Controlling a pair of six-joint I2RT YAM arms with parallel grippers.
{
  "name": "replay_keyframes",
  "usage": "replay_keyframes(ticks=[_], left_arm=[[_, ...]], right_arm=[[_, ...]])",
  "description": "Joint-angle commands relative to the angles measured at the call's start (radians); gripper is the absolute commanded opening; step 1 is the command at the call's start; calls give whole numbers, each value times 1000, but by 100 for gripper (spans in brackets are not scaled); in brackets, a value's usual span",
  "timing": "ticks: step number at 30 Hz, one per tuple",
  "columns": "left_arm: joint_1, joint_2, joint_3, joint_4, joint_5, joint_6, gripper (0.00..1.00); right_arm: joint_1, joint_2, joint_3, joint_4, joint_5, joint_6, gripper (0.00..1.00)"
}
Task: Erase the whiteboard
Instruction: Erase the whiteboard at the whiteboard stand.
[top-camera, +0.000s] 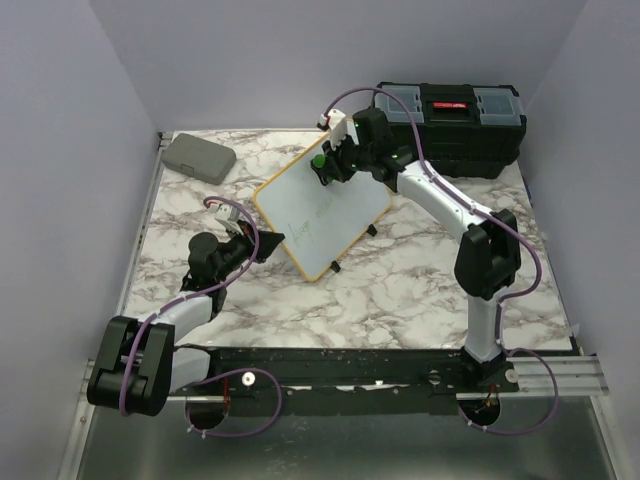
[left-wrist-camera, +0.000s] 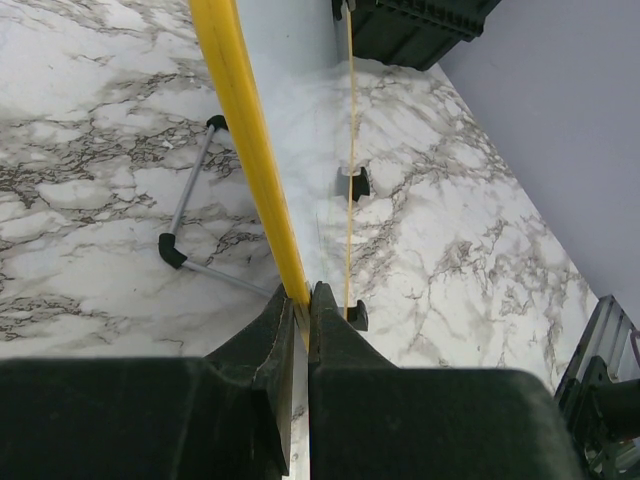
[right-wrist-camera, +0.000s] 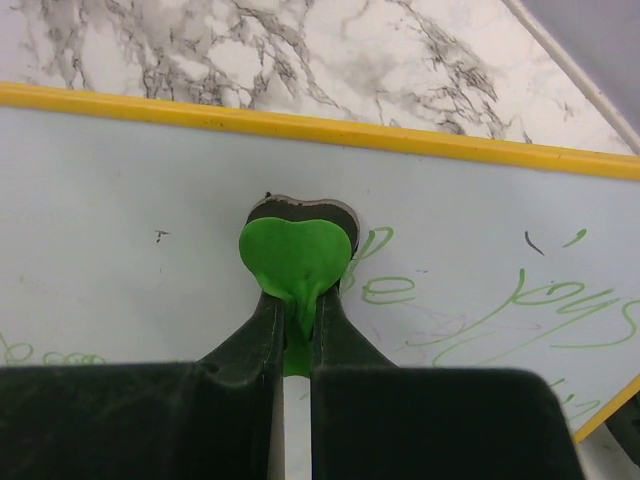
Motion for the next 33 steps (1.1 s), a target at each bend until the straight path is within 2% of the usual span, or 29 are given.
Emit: replay_keyframes(ticks=[1, 4, 10, 15, 19, 23, 26, 30, 33], left_arm=[[-20, -12, 15, 18, 77, 75, 0], [-20, -15, 13, 16, 77, 75, 0], [-21, -5, 13, 25, 81, 72, 0], [-21, -6, 14, 23, 82, 73, 0], [-21, -12, 18, 11, 81, 76, 0], [-21, -12, 21, 9, 83, 76, 0], [-21, -9, 21, 9, 84, 76, 0], [-21, -8, 22, 11, 85, 76, 0], [-21, -8, 22, 13, 85, 76, 0]], right_arm=[[16, 32, -1, -51, -144, -54, 1], [20, -9, -103, -44, -172, -103, 1], [10, -84, -272, 59, 18, -98, 1], [-13, -61, -206, 88, 77, -48, 1], [-14, -1, -75, 65, 102, -20, 1], [-13, 52, 39, 21, 90, -13, 1], [-12, 59, 57, -1, 15, -21, 1], [-8, 33, -11, -45, -95, -77, 1], [-8, -16, -119, -28, -100, -110, 1]])
